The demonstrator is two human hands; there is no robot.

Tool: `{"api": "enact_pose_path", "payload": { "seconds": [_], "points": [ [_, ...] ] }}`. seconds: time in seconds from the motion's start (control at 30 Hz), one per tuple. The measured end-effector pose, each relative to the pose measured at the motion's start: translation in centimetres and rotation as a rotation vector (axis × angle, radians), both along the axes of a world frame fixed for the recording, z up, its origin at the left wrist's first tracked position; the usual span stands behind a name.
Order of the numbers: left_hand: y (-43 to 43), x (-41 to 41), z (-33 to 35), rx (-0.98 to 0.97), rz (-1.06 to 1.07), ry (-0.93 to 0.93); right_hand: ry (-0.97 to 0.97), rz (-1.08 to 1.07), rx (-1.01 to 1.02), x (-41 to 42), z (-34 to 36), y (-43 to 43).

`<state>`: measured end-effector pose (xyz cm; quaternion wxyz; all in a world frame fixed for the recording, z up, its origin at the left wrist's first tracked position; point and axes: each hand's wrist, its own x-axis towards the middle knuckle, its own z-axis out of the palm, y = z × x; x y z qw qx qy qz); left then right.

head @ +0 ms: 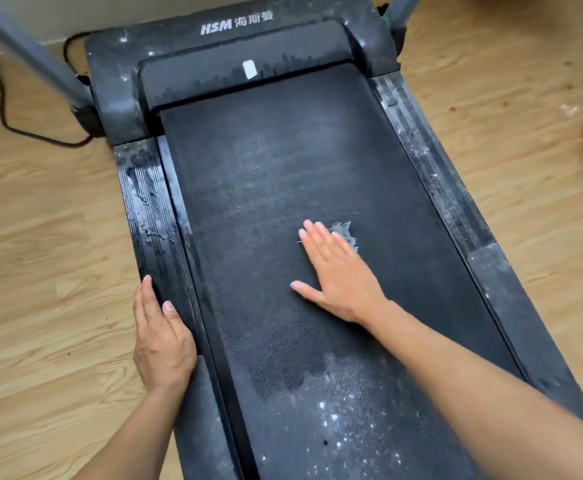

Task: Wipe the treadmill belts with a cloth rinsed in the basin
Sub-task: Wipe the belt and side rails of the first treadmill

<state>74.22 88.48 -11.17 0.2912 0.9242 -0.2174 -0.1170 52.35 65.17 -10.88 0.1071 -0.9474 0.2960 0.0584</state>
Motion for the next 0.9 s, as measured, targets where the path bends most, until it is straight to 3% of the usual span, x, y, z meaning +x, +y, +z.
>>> {"api": "enact_pose_path", "payload": {
  "seconds": [0.13,0.23,0.43,0.7,0.9],
  "points": [
    [-0.1,-0.1,0.1,0.019,-0.005,-0.013,0.086,-0.326,0.000,-10.0,0.6,-6.3],
    [-0.1,-0.1,0.1,0.041,0.009,-0.001,0.108,-0.395,0.021,-14.1,0.9,-6.9],
    [-0.6,-0.5,0.9,0.114,0.021,-0.005,0.052,-0.783,0.069,-8.0,0.4,-2.1],
    [-0.8,-0.3,1.2,0.150,0.019,-0.018,0.032,-0.094,0.099,5.6,0.6,11.8],
    [-0.9,-0.7,1.5,0.132,0.016,0.003,0.035,0.264,0.064,3.9,-0.4,15.9]
  ]
}}
